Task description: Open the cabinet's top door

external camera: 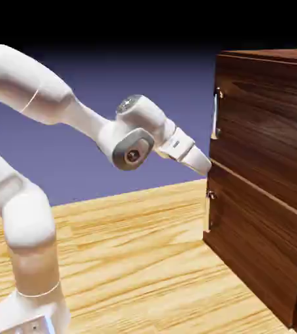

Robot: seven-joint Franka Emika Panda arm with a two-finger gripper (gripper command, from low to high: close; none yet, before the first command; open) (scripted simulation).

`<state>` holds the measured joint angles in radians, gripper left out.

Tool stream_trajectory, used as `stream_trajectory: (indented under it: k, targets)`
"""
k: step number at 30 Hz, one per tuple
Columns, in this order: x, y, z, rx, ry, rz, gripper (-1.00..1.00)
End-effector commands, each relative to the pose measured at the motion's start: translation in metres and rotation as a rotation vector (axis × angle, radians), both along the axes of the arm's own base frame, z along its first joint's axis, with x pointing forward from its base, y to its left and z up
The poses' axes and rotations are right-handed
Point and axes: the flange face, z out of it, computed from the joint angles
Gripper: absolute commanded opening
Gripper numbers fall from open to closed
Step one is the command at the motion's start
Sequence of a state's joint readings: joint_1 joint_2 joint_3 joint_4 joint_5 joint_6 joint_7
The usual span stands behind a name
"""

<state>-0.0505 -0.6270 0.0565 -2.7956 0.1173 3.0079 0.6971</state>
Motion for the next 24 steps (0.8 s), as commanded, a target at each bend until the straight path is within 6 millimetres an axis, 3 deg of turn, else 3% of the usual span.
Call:
stream_trajectory:
  k: [1, 12, 18, 24]
  targets:
    - [-0.003, -0.003, 0.009, 0.011, -0.016, -0.019, 0.0]
    - [-0.043, -0.016, 0.091, 0.118, -0.201, -0.166, 0.0]
    - [-0.065, -0.004, 0.121, 0.156, -0.307, -0.203, 0.0]
    - [-0.079, 0.018, 0.138, 0.173, -0.41, -0.212, 0.0]
